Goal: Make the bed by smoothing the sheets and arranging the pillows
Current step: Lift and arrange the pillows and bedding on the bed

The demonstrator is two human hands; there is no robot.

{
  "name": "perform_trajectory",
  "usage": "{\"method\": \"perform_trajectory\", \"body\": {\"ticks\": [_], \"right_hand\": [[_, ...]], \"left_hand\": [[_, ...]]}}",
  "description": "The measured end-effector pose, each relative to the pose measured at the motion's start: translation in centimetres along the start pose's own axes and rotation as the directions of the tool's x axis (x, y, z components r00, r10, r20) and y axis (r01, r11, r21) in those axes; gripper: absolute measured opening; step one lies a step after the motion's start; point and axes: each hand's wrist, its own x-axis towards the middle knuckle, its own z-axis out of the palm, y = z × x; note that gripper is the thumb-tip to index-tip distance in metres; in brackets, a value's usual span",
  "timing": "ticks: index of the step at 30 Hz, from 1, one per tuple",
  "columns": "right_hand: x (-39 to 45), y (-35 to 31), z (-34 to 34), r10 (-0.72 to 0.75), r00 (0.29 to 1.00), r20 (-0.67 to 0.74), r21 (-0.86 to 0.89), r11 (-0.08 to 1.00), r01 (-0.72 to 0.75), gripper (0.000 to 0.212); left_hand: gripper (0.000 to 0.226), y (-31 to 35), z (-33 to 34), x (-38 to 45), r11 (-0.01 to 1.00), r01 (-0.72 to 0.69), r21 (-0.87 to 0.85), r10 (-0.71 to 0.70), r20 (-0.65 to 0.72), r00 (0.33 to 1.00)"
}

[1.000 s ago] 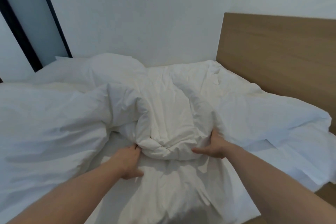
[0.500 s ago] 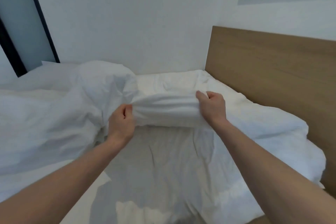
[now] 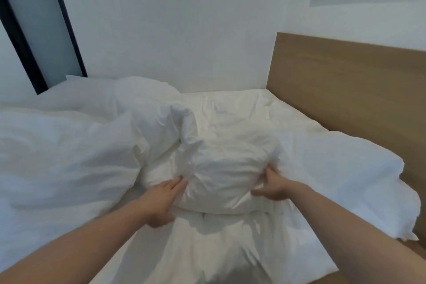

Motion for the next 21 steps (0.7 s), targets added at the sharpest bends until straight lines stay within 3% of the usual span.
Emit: {"method": "perform_trajectory", "body": {"ticks": [2,5,9,11,13,15,17,19,21], "right_hand": [[-0.2,0.9,0.8,0.053,0.997,0.056,-0.097,0.994,-0.047,0.129],[-0.2,-1.1,0.2,0.027,0.999,0.037,-0.066,0.998,-0.024,0.148],[0.2,-5.6,1.2,-0.055,0.996,-0.072,-0.101,0.994,0.048,0.163],[0.5,-7.1,2.3,-0.009,0.999,-0.032,-0.129,0.992,0.005,0.182],[0.5,-8.0,4.0,-0.021,0.997,0.069,-0.241,0.97,0.037,0.188],[0.4,-8.7,5.8,-0.054,0.985,0.165,-0.366,0.924,0.112,0.179],[0.2,-9.0,7.1,-0.092,0.981,0.17,-0.39,0.908,0.153,0.17],[-0.3,-9.1,7.4,-0.181,0.982,0.054,-0.386,0.903,0.188,0.152],[-0.6,-9.4,6.4,-0.31,0.938,-0.156,-0.36,0.902,0.239,0.101]], "left_hand": [[0.096,-1.0,1.1,-0.4,0.995,0.029,0.096,-0.024,-0.056,0.998],[0.067,-2.6,0.2,-0.6,0.977,0.202,0.063,-0.187,-0.19,0.964],[0.081,-4.2,1.5,-0.6,0.941,0.297,0.163,-0.27,-0.168,0.948],[0.06,-4.1,2.4,0.5,0.951,0.276,0.14,-0.24,-0.231,0.943],[0.028,-3.6,2.0,1.9,0.964,0.246,0.102,-0.206,-0.3,0.931],[0.022,-2.8,0.9,3.0,0.972,0.234,-0.032,-0.228,-0.388,0.893],[0.022,-2.1,-1.0,3.4,0.938,0.253,-0.237,-0.34,-0.485,0.806],[0.03,-1.3,-3.5,3.0,0.874,0.196,-0.445,-0.438,-0.544,0.716],[0.034,0.1,-7.0,1.6,0.82,0.016,-0.572,-0.444,-0.618,0.648]]}}
